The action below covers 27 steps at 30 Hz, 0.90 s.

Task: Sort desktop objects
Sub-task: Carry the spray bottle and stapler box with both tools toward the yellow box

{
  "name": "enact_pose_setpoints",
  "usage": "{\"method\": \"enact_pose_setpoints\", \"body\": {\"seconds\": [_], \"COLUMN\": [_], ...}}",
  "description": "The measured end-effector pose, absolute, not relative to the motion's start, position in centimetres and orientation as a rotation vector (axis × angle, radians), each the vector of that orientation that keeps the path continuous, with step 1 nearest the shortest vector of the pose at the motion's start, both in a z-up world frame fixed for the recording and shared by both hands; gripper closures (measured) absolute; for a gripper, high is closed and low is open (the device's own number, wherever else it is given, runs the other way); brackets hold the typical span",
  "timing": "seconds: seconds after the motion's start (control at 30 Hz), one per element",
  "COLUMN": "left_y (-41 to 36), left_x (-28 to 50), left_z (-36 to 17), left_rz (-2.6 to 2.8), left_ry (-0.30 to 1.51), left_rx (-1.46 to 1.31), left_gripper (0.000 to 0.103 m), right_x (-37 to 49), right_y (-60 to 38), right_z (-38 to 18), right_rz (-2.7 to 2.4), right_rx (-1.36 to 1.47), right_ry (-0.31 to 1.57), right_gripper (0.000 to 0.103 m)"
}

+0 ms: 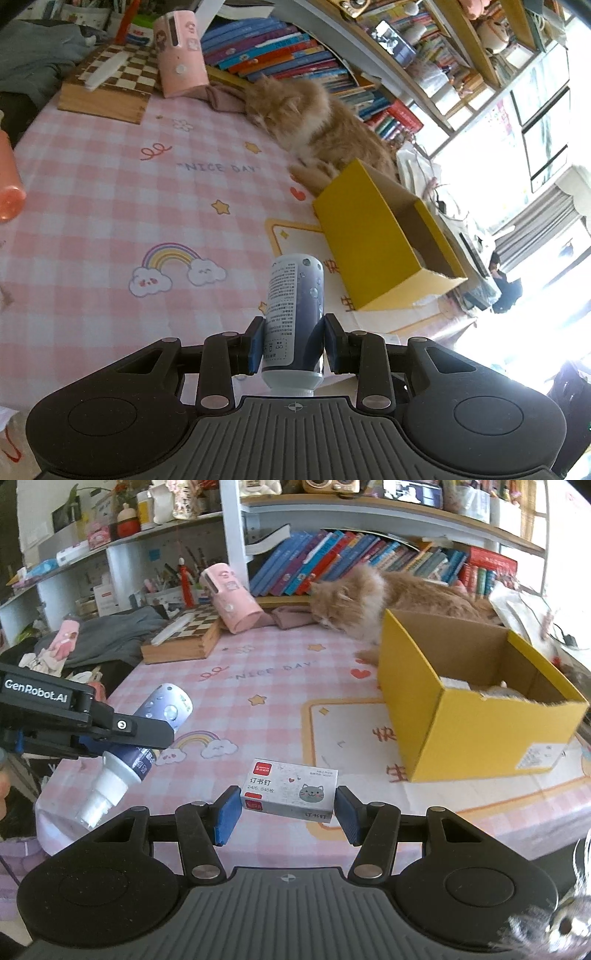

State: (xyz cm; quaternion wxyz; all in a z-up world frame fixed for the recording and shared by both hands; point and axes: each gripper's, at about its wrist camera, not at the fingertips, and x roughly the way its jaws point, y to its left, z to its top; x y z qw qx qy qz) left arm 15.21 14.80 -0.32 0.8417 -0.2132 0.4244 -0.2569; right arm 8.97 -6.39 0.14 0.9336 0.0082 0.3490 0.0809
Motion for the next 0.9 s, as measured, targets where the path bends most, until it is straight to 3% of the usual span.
{"method": "enact_pose_setpoints", "body": {"seconds": [0.9], "left_y": [8.2], "left_x": [14.1], "left_z": [-1.4], "left_rz": [-0.753], "left_ry": [0.979], "left_rx": [-0.397], "left_gripper": [0.072], "right_x": [3.6], "right_y": [-11.7], "right_z": [-0.1], "right_rz": [-0.067], "right_rx": [0.11], "right_ry": [0.76], "right_gripper": [0.051]}}
